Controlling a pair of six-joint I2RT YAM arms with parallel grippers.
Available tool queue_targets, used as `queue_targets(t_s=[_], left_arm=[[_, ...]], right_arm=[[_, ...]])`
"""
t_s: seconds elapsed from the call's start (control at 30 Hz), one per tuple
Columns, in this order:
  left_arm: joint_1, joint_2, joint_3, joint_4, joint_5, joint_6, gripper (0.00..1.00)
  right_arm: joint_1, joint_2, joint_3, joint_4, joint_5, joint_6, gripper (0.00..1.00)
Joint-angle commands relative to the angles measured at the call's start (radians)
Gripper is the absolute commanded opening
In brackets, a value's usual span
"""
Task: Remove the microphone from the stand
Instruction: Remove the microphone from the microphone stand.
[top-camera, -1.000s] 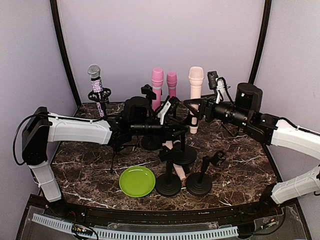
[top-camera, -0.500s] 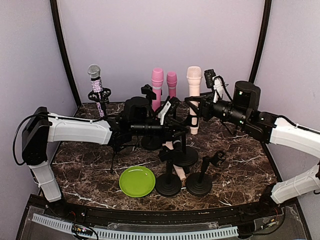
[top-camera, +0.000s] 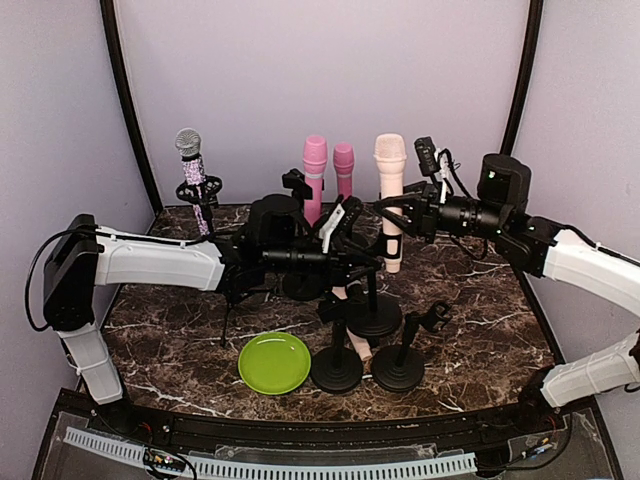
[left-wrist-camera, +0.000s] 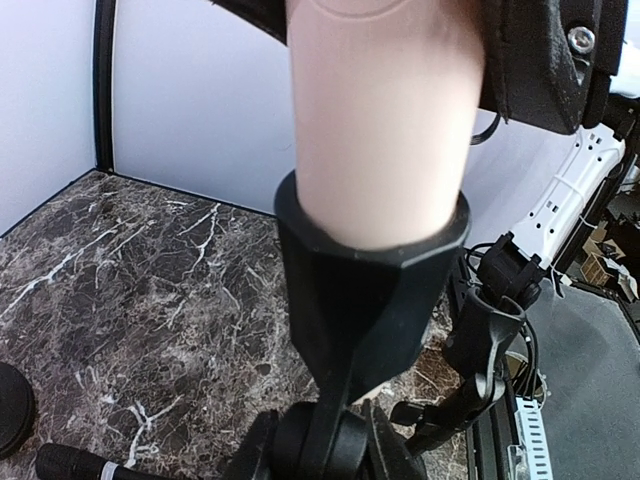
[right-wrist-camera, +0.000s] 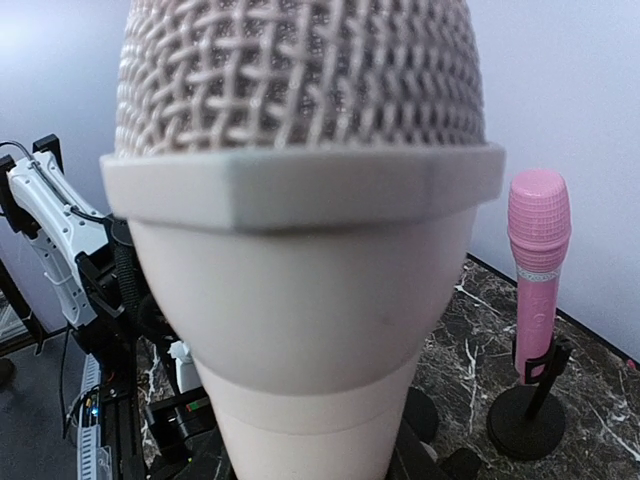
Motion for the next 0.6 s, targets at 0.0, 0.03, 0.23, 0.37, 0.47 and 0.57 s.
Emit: queue_targets(t_s=[0.0,0.03,0.23,0.37,0.47,0.57], left_arm=[[0.002,-0.056,-0.003,0.073,0.025,0.016,0.0],[0.001,-0.054,-0.003,0.073,0.026,0.016,0.0],[0.002,-0.045,-0.015,0.086,0.001,0.028,0.0],[0.001,-0.037,-0.014,0.088,-0.009,0.032,0.0],[0.001,-0.033,-0.014,0.091,-0.012,0.035,0.0],[0.001,-0.028,-0.014,0.096,-0.013,0.033,0.0]], right_arm=[[-0.002,-0.035,0.05,0.045,-0.15,0.043,0.0],[-0.002,-0.04,0.046,0.051,-0.131,0.052,0.0],[0.008,-0.03,0.042,0.052,0.039,0.113,0.0],[0.044,-0.013,0.07,-0.008,0.234,0.122,0.0],[0.071,0.005,0.1,-0.047,0.362,0.132,0.0],[0.094,0.024,0.128,-0.075,0.458,0.143,0.0]])
